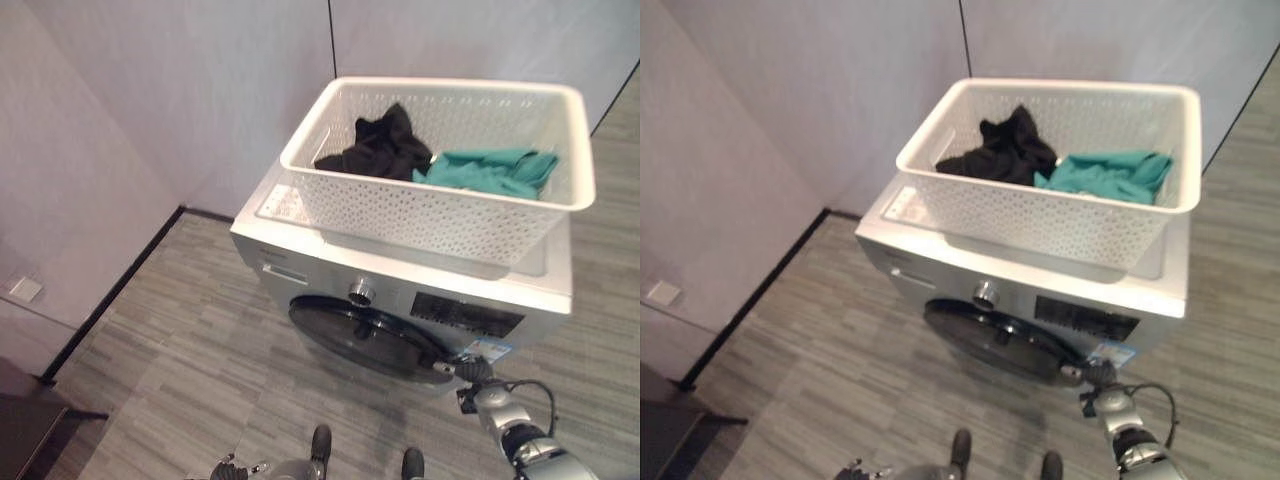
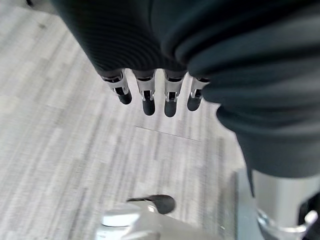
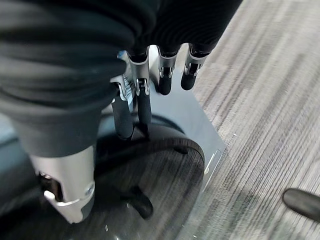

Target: Grab the laundry basket,head to the washer,open it,put in the laundry and shut it.

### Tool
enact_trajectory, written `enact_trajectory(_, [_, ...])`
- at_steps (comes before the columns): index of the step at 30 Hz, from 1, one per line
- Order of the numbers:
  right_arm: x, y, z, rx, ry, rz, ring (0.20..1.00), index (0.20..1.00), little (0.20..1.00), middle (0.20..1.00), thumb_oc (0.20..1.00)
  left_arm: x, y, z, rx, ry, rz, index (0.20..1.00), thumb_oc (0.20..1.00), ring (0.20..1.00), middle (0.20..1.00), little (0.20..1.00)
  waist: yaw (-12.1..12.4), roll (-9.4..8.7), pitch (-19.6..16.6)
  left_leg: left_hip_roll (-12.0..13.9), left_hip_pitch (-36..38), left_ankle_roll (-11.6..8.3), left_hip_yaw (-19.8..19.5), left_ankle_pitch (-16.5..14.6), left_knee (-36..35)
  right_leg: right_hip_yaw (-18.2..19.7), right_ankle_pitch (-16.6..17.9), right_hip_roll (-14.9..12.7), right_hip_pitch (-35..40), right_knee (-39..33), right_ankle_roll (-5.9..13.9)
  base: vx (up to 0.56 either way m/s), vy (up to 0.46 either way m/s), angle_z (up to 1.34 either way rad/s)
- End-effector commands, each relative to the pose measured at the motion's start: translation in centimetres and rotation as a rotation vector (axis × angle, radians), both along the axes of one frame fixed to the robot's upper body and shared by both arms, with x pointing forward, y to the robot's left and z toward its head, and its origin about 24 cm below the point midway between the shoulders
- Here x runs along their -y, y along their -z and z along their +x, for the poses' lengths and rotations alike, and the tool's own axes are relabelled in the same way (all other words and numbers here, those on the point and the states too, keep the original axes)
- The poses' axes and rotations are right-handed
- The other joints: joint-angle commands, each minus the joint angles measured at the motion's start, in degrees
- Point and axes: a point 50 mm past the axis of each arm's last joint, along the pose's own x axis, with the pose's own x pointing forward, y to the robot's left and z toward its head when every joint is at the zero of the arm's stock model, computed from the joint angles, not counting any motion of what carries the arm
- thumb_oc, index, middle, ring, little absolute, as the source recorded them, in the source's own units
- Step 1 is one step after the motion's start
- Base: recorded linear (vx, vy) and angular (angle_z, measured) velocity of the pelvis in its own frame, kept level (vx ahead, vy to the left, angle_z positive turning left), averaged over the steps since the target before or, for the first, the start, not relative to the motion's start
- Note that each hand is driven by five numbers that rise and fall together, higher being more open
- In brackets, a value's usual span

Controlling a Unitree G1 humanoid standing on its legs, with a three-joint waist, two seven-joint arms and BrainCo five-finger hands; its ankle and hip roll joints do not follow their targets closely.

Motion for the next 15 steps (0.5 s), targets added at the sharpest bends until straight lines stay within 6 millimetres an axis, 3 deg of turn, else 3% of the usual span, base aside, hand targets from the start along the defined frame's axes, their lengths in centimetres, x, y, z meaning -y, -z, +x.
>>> enact_trajectory(1, [-3.5, -4.5, 6.7, 0.235, -0.064, 0.083, 1.000, 1.000, 1.000, 1.000, 1.000, -1.3, -1.0, 3.1, 0.085, 0.052, 0.057, 1.000, 1.000, 1.000, 1.000, 1.000, 3.7, -2.87, 1.7, -1.5, -2.3, 0.66, 1.0, -3.1, 1.1, 0.4, -1.1, -7.3, -2.7, 1.1, 3.68, -0.03, 0.094, 0.05])
enact_trajectory(8, [-6.3, -5.1, 8.3, 0.256, -0.096, 0.143, 1.000, 1.000, 1.000, 1.000, 1.000, -0.3, -1.6, 5.4, 0.164, 0.060, 0.042, 1.000, 1.000, 1.000, 1.000, 1.000, 5.6, -2.31, 3.5, -2.4, -5.6, 0.61, 0.4, -2.6, 2.3, -0.3, -0.8, -8.2, -4.1, 1.3, 3.79, -0.02, 0.046, 0.03])
enact_trajectory(9, [-7.9, -4.4, 8.0, 0.233, -0.133, 0.170, 1.000, 1.000, 1.000, 1.000, 1.000, 0.0, -1.8, 5.9, 0.175, 0.074, 0.038, 1.000, 1.000, 1.000, 1.000, 1.000, 5.6, -2.53, 3.7, -2.5, -5.6, 0.65, 0.1, -2.7, 2.3, -0.5, -0.9, -8.3, -4.0, 1.4, 3.80, 0.00, 0.000, 0.00])
enact_trajectory(11, [-9.1, -4.0, 7.9, 0.219, -0.157, 0.195, 1.000, 1.000, 1.000, 1.000, 1.000, 0.2, -1.8, 6.0, 0.175, 0.083, 0.039, 1.000, 1.000, 1.000, 1.000, 1.000, 5.8, -2.71, 3.7, -2.5, -5.6, 0.74, 0.1, -2.7, 2.3, -0.6, -0.9, -8.3, -4.0, 1.4, 3.80, 0.00, 0.000, 0.00])
enact_trajectory(12, [-11.3, -3.3, 7.5, 0.191, -0.208, 0.244, 1.000, 1.000, 1.000, 1.000, 1.000, 0.5, -1.8, 6.1, 0.178, 0.096, 0.039, 1.000, 1.000, 1.000, 1.000, 1.000, 6.0, -2.96, 3.6, -2.5, -5.4, 0.83, 0.1, -2.9, 2.4, -0.7, -0.9, -8.4, -3.7, 1.4, 3.85, 0.00, 0.000, 0.00])
enact_trajectory(13, [-11.3, -3.3, 7.5, 0.190, -0.209, 0.244, 1.000, 1.000, 1.000, 1.000, 1.000, 0.5, -1.8, 6.1, 0.178, 0.096, 0.039, 1.000, 1.000, 1.000, 1.000, 1.000, 6.0, -2.98, 3.6, -2.5, -5.4, 0.83, 0.1, -2.9, 2.4, -0.7, -1.0, -8.4, -3.7, 1.4, 3.85, 0.00, 0.000, 0.00])
enact_trajectory(15, [-14.3, -2.5, 6.8, 0.163, -0.265, 0.341, 1.000, 1.000, 1.000, 1.000, 1.000, 0.8, -1.9, 6.5, 0.190, 0.108, 0.037, 1.000, 1.000, 1.000, 1.000, 1.000, 6.3, -3.29, 3.7, -2.5, -5.2, 0.90, 0.0, -3.1, 2.5, -0.7, -1.1, -8.4, -3.4, 1.6, 3.87, 0.00, 0.000, 0.00])
